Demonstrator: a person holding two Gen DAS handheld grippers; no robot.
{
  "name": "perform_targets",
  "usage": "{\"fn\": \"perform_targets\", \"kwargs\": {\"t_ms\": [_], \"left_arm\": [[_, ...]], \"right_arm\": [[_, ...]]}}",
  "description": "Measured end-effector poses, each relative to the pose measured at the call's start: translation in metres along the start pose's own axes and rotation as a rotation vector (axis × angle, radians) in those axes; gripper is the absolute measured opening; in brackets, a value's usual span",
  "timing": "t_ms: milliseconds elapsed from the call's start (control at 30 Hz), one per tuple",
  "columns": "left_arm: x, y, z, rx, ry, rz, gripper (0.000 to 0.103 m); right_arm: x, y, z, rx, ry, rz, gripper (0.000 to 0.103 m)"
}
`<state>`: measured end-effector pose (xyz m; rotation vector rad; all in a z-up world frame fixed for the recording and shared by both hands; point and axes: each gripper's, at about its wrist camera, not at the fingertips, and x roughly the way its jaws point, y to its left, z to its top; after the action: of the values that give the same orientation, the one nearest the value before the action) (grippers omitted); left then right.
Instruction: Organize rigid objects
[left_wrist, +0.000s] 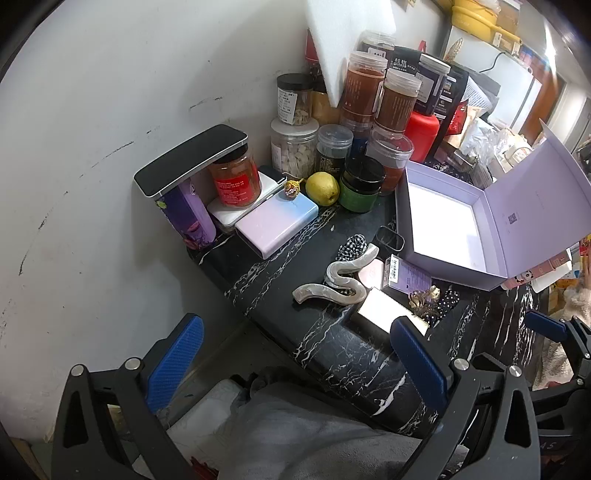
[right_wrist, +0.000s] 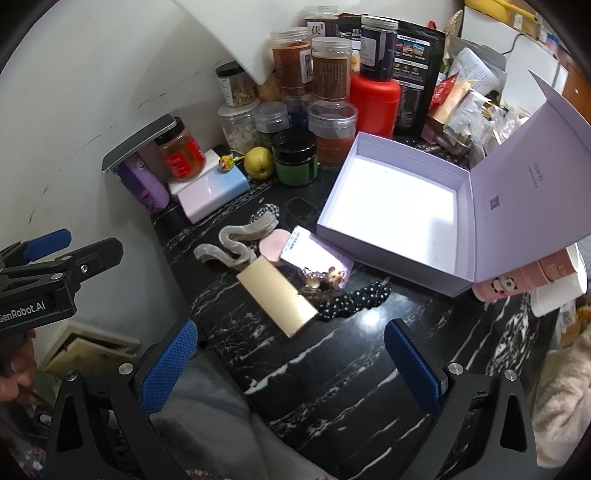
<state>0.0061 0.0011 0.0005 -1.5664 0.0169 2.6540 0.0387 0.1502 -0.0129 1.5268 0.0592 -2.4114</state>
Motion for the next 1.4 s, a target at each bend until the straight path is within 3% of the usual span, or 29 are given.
{"fn": "perform_targets", "kwargs": {"t_ms": [1400], "left_arm": [[0.008,-0.009,0.011,0.033,0.016,0.009,0.103]], "right_arm": [[0.003,-0.01,0.002,-0.033,0.018,0.068,0.103]]}}
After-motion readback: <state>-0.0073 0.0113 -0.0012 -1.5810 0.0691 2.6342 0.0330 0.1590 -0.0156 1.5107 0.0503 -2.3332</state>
